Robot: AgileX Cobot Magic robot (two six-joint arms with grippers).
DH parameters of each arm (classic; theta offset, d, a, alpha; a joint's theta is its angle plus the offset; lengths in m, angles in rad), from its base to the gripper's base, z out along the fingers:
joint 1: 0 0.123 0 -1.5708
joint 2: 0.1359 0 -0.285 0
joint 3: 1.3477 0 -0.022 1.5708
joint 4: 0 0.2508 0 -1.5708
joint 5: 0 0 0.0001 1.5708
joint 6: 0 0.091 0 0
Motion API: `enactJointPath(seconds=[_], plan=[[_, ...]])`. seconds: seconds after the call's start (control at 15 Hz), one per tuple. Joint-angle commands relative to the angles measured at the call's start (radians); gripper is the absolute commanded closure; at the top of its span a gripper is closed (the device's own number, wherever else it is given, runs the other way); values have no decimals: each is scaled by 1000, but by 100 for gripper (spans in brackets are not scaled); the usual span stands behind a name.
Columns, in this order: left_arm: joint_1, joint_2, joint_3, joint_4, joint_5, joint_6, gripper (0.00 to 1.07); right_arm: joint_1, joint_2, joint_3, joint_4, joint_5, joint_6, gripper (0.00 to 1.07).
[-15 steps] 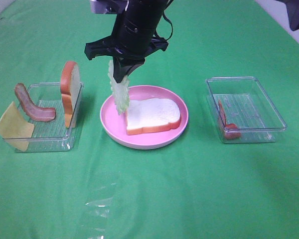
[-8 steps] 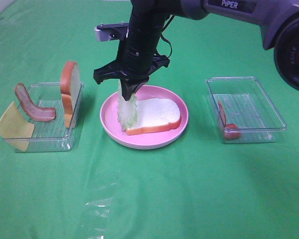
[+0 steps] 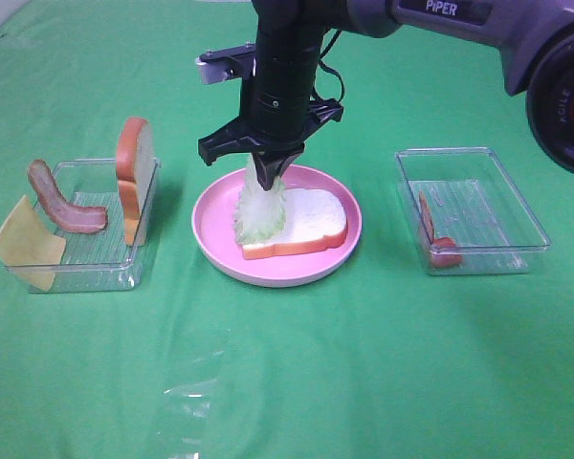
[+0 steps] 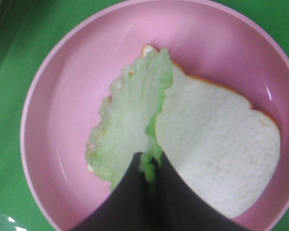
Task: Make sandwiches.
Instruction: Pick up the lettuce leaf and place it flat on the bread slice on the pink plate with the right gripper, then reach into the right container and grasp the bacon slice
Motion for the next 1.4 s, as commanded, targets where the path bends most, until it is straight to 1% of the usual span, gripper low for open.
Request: enactJointPath(seconds=[0.07, 0.33, 0.4, 0.47, 0.6, 0.67, 1.0, 1.2, 1.4], plan=[[2, -8, 1, -4, -3, -1, 14, -1, 0, -1, -13, 13, 14, 107], [2, -8, 1, -4, -3, -1, 14, -1, 0, -1, -29, 20, 14, 107], [2, -8, 1, -4, -3, -1, 14, -1, 0, -1, -35, 20, 14, 99], [2, -8, 1, -4, -3, -1, 14, -1, 0, -1, -35, 21, 13, 81], [2, -8, 1, -4, -3, -1, 14, 0, 0, -1, -65, 32, 8, 24], [2, -8, 1, -4, -3, -1, 14, 0, 0, -1, -106, 39, 6, 9], [2, -8, 1, -4, -3, -1, 14, 0, -1, -1, -114, 60, 7, 9], [2, -8, 1, -4, -3, -1, 14, -1, -40, -1, -116, 96, 2, 9], [2, -8, 1, -4, -3, -1, 14, -12, -91, -1, -158, 119, -1, 9]])
